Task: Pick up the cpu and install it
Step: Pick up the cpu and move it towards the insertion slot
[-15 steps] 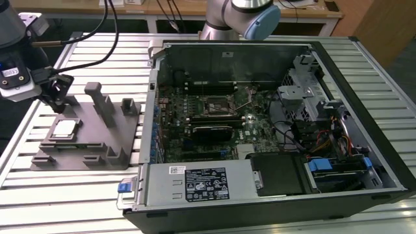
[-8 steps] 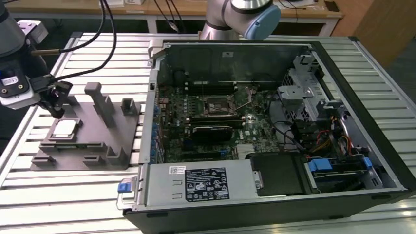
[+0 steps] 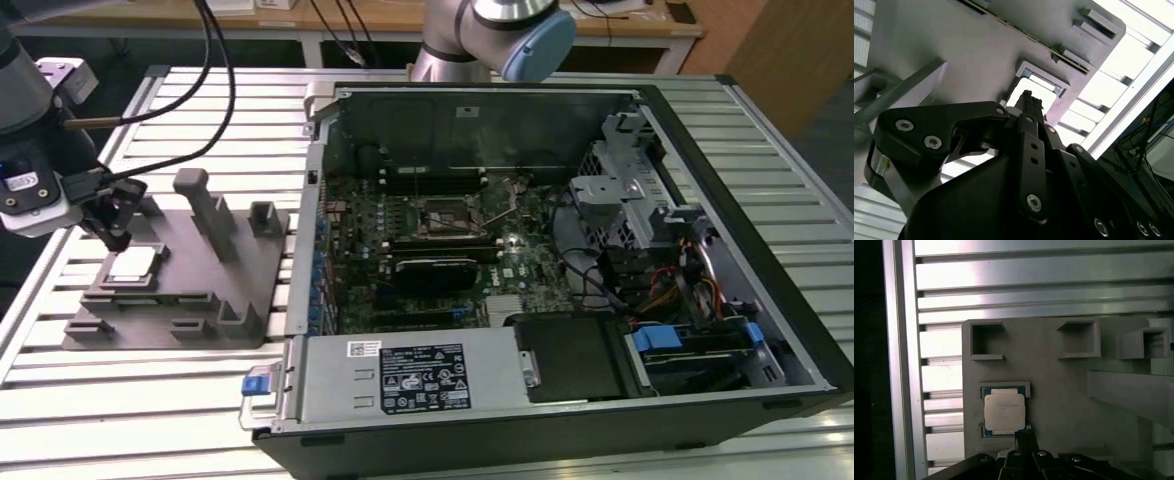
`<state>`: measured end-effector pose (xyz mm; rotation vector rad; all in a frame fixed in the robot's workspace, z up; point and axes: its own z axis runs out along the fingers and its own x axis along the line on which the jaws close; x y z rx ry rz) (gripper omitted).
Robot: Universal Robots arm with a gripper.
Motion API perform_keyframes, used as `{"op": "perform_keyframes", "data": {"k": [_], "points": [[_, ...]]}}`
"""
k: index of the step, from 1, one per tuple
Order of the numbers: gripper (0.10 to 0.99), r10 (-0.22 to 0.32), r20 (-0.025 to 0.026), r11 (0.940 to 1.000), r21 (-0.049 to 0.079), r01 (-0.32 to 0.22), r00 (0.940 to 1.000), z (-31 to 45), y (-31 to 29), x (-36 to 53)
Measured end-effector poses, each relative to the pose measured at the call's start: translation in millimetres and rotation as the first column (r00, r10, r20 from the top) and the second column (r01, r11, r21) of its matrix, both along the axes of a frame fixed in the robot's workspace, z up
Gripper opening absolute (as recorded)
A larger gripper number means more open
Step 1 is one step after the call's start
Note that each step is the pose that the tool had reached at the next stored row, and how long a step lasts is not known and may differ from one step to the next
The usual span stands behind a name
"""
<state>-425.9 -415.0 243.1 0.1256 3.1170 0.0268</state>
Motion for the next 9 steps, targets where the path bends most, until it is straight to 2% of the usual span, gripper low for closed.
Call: {"op": "perform_keyframes", "data": {"k": [9], "points": [[0.106,0.0,0.0002,1.0,0.001,0.0,1.0,-16.2,-0.2,-9.8]]}}
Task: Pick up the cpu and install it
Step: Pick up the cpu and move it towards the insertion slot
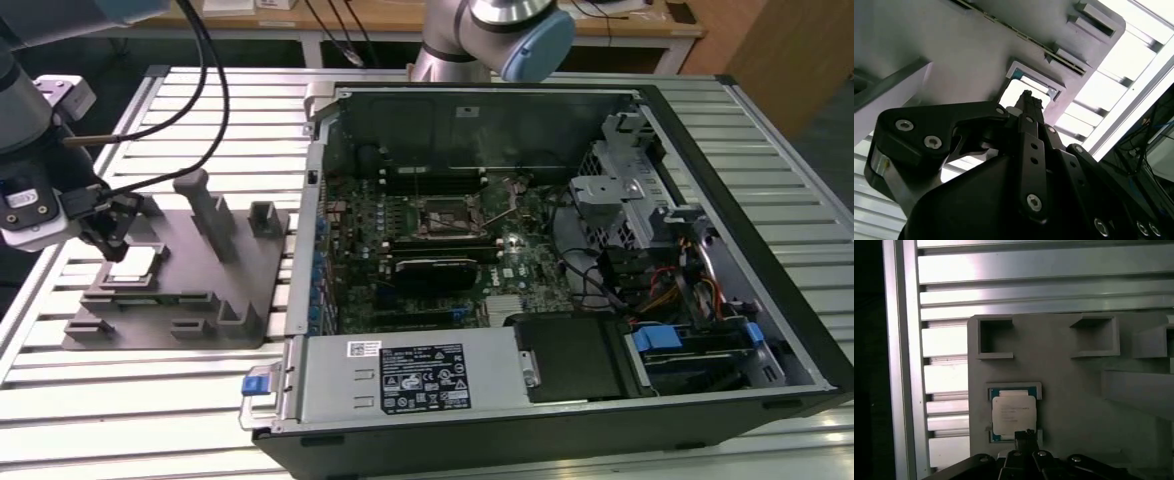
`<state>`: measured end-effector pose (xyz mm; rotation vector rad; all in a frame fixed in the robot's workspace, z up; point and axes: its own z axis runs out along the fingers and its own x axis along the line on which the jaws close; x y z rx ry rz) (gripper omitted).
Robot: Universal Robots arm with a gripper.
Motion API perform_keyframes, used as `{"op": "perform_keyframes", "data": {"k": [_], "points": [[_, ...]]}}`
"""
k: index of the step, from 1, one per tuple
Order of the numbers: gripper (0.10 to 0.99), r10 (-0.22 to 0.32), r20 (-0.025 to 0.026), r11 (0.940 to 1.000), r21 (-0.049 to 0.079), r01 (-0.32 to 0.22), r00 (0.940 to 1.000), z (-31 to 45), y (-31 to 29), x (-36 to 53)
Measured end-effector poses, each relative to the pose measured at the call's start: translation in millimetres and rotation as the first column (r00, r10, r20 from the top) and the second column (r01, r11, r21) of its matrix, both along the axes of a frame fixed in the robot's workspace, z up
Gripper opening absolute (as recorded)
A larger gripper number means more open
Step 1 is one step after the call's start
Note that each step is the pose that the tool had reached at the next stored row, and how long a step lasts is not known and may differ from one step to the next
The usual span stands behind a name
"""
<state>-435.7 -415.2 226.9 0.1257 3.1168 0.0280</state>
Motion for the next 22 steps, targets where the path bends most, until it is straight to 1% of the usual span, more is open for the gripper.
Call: {"op": "perform_keyframes", "data": {"k": [5,8,15,18,22], "points": [[0.106,0.0,-0.0002,1.0,0.002,0.0,1.0,-8.5,0.1,-0.9],[0.106,0.0,-0.0001,1.0,0.007,0.0,1.0,-12.3,0.7,-1.0],[0.106,0.0,-0.0001,1.0,0.007,0.0,1.0,-23.1,2.7,-1.0],[0.106,0.0,-0.0002,1.0,0.008,0.0,1.0,-25.9,3.5,-1.0],[0.106,0.0,-0.0003,1.0,0.008,0.0,1.0,-26.4,3.7,-1.0]]}}
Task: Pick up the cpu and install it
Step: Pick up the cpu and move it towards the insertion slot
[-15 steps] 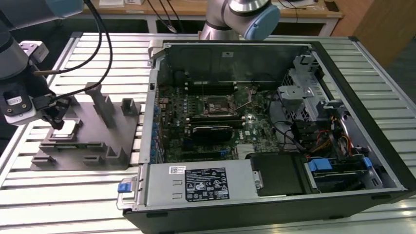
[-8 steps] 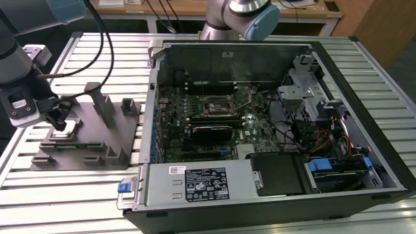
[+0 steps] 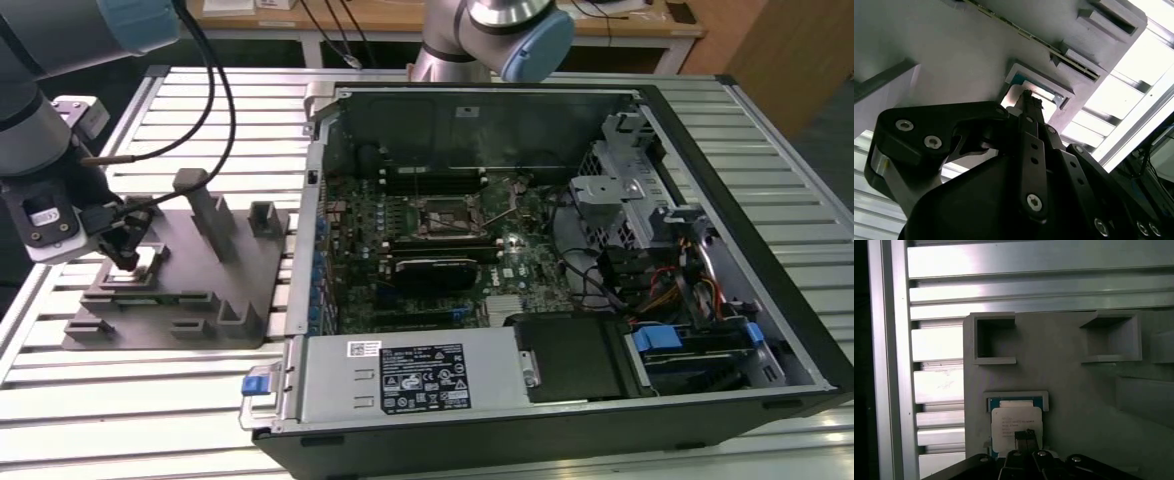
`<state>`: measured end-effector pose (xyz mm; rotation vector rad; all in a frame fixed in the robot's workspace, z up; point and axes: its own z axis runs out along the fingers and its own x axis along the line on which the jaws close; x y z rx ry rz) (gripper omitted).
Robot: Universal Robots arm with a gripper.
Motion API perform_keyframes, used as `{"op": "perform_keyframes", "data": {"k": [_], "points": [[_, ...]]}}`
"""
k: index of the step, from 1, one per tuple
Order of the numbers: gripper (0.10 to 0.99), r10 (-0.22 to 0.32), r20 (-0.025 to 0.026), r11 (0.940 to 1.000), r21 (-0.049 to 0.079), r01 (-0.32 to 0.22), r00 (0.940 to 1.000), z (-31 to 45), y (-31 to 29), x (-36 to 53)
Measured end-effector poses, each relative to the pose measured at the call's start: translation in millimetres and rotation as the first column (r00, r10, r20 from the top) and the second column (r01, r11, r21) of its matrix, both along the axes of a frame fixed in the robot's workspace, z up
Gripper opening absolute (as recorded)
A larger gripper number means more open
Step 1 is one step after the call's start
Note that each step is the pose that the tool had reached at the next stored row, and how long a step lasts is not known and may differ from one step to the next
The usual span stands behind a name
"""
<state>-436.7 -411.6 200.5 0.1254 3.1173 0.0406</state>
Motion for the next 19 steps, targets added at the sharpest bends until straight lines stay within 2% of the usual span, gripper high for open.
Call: {"op": "perform_keyframes", "data": {"k": [5,7,8,9,10,11,12,14,15,16,17,18,19], "points": [[0.114,0.0,0.0001,1.0,0.0,0.0,1.0,-0.1,0.0,0.0],[0.235,0.0,0.0,1.0,0.0,0.0,1.0,-0.1,0.0,0.0],[0.235,0.0,0.0001,1.0,0.0,0.0,1.0,-0.1,0.0,0.0],[0.294,0.0,0.0001,1.0,0.0,0.0,1.0,-0.1,0.0,0.0],[0.294,0.0,0.0,1.0,0.0,0.0,1.0,-0.1,0.0,0.0],[0.412,0.0,0.0,1.0,0.0,0.0,1.0,-0.2,0.0,0.0],[0.412,0.0,0.0001,1.0,0.0,0.0,1.0,-0.2,0.0,0.0],[0.525,0.0,0.0,1.0,0.0,0.0,1.0,-0.2,0.0,0.0],[0.525,0.0,0.0001,1.0,0.0,0.0,1.0,-0.2,0.0,0.0],[0.584,0.0,0.0001,1.0,0.0,0.0,1.0,-0.2,0.0,0.0],[0.584,0.0,0.0001,1.0,0.0,0.0,1.0,-0.2,0.0,0.0],[0.647,0.0,0.0001,1.0,0.0,0.0,1.0,-0.3,0.0,0.0],[0.647,0.0,0.0001,1.0,0.0,0.0,1.0,-0.3,0.0,0.0]]}}
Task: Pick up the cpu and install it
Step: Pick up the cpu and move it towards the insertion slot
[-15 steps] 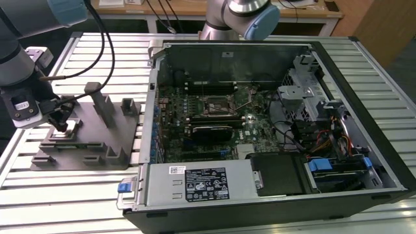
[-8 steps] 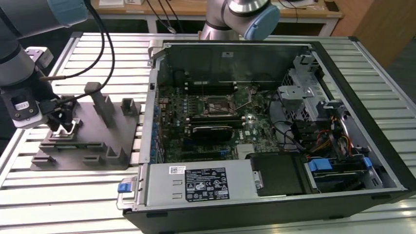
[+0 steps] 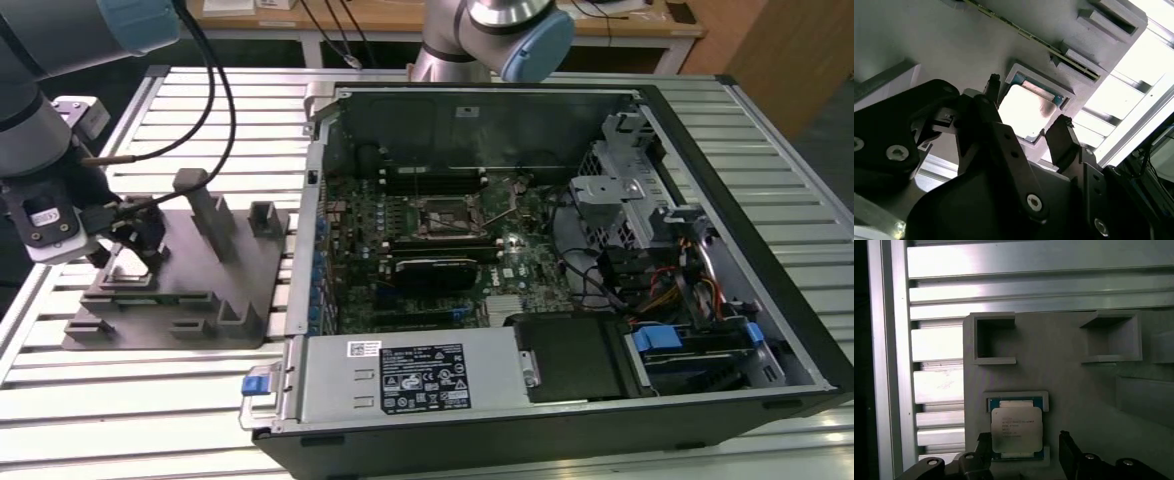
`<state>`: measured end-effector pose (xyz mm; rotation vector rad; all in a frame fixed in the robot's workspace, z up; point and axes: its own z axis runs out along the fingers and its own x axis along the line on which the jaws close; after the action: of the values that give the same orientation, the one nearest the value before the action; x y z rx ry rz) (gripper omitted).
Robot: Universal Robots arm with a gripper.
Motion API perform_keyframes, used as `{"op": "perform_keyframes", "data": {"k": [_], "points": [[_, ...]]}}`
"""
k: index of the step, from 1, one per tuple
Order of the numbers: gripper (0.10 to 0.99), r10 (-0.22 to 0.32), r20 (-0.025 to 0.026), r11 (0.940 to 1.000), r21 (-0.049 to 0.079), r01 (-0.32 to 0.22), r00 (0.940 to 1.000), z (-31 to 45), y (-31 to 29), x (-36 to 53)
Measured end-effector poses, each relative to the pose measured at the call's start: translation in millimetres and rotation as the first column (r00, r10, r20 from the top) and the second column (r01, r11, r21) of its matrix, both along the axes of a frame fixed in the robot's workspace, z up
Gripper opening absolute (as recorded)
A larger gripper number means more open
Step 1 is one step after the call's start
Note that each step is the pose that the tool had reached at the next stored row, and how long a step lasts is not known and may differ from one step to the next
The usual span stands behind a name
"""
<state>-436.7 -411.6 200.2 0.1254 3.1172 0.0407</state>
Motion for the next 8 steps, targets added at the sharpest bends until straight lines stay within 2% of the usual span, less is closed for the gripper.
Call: {"op": "perform_keyframes", "data": {"k": [4,8], "points": [[0.647,0.006,0.0,1.0,0.002,-0.006,1.0,-3.8,0.1,-0.1],[0.647,0.03,0.0003,0.9994,0.016,-0.03,0.9995,-8.4,0.1,-0.3]]}}
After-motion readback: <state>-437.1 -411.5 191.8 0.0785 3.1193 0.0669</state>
